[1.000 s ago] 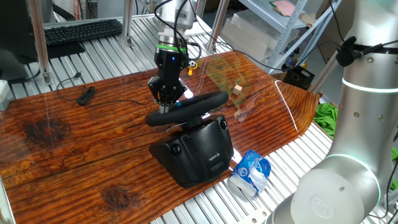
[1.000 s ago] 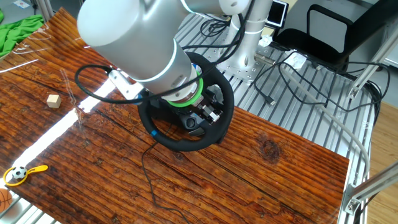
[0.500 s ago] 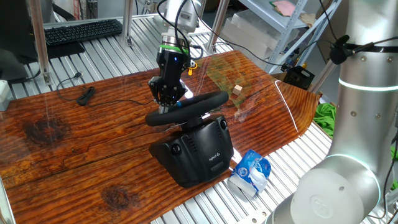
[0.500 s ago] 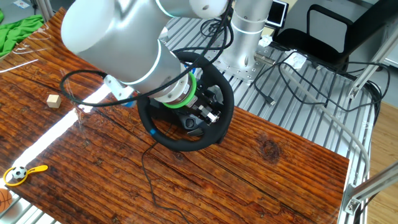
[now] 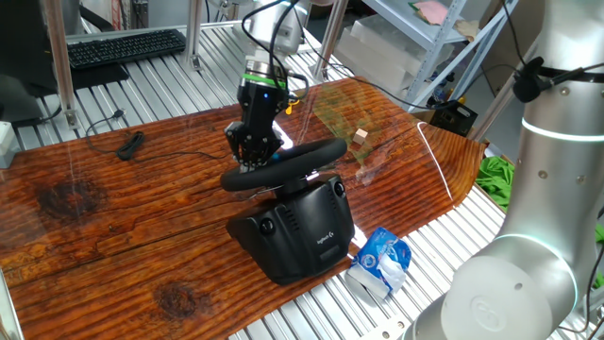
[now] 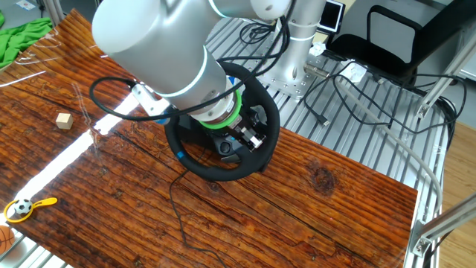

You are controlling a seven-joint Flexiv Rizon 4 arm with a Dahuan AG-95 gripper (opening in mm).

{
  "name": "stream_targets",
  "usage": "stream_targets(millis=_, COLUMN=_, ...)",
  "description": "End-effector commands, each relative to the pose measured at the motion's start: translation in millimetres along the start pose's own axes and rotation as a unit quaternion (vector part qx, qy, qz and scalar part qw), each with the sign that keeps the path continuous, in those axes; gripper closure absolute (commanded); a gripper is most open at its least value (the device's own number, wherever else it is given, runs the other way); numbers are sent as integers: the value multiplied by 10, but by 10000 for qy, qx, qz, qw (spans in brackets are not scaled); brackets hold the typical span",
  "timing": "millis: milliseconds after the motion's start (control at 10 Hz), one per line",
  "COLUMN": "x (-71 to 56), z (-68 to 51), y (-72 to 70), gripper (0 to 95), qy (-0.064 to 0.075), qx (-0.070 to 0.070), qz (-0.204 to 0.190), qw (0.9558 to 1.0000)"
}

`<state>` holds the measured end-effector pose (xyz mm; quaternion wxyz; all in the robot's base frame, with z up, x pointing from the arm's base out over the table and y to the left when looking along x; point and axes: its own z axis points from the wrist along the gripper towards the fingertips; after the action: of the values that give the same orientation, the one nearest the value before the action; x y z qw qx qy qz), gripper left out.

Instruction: Rotate the steering wheel 90 degrees counterclockwise

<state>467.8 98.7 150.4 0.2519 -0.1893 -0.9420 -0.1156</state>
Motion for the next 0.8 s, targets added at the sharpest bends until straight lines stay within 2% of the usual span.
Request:
stream_targets(millis=100, x=-17, z=-4, y=-13, gripper=950, qy=-56, qx=24, qz=31, qw=10000)
stream_targets(millis=300, x=-37, z=-4, y=-21, gripper=950, qy=-181, qx=78, qz=80, qw=9998)
stream_targets(millis=400, x=-62, z=-3, y=-32, gripper=950, qy=-291, qx=175, qz=93, qw=9994)
stream_targets(millis=600, x=-97, z=-2, y=-50, gripper=950, qy=-433, qx=235, qz=126, qw=9987)
stream_targets(millis=800, x=-122, z=-1, y=-63, gripper=950, qy=-511, qx=290, qz=139, qw=9982)
